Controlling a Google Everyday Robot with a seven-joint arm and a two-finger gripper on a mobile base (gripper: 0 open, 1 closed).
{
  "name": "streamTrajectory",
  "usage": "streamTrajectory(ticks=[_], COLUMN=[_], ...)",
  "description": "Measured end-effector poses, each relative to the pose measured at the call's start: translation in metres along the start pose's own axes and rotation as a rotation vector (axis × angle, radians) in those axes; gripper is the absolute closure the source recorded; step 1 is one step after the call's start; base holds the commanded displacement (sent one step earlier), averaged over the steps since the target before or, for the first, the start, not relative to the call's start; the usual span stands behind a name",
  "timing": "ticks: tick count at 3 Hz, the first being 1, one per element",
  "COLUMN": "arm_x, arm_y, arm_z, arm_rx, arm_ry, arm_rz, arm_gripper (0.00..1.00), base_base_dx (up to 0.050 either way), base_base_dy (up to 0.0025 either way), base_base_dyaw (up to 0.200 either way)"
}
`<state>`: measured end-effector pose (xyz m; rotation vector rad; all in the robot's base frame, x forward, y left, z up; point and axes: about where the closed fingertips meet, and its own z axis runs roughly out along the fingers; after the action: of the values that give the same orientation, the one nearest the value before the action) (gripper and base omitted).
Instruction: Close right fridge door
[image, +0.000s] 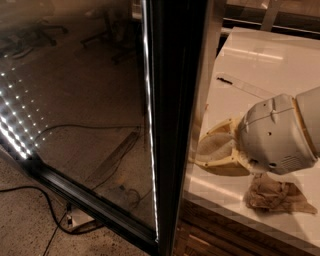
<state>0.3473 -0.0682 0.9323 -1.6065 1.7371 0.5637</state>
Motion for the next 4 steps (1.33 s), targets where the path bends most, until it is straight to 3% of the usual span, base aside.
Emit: streamTrajectory(ticks=[1, 2, 4], arm_x=[-0.001, -0.001, -0.0011], arm_y=[0.011, 0.011, 0.011], arm_z=[0.0079, 0.0079, 0.0079], arm_rx=[-0.014, -0.014, -0.014], arm_ry=[-0.022, -0.022, -0.022], arm_rz=[0.012, 0.012, 0.012], arm_gripper=[1.0, 1.0, 1.0], base_base_dx=[0.0, -0.05, -0.033], base_base_dy=[0.00008, 0.00043, -0.0025], base_base_dyaw=[0.195, -0.003, 0.148])
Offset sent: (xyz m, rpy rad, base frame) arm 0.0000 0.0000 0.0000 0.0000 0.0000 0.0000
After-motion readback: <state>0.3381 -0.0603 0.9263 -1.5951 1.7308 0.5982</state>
